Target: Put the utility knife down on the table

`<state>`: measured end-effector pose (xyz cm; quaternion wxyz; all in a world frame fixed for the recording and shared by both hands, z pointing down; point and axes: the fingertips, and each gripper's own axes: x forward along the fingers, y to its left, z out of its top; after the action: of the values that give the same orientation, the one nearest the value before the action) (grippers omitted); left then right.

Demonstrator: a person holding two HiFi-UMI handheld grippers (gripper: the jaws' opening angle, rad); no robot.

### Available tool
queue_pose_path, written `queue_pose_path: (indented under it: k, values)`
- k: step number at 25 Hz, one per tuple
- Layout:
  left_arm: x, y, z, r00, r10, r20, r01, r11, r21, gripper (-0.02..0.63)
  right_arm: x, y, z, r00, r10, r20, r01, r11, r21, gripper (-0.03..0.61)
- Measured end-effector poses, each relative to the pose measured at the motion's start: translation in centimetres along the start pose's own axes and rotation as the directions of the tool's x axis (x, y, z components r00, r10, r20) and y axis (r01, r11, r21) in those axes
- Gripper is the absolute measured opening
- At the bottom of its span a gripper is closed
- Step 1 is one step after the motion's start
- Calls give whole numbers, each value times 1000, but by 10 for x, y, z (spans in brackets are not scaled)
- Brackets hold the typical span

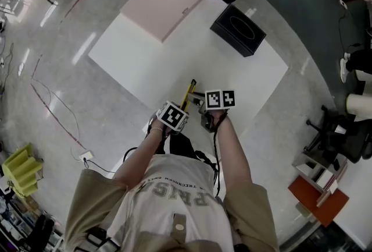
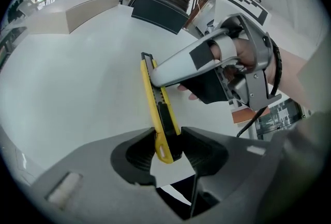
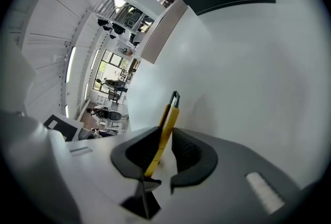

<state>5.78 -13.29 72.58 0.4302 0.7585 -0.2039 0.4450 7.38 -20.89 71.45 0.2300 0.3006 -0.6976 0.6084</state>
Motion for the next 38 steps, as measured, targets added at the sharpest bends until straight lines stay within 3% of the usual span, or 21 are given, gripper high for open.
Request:
queue_pose_path:
  k: [15,30,38]
  values:
    - [0,-2,1,983,-179,-43,170,972,-160,161,11,-3,5,998,14,-56,-11,999,52,77]
    - [-2,-2,-2,985,-166,-41,160,981,-112,163,9,-14,6,997,-50,-63,51,999,16,52]
    - [-3,1,-2,989,-137,-48,133,988,-82,164,6,-13,7,988,-153,-36,148,983,-110,61]
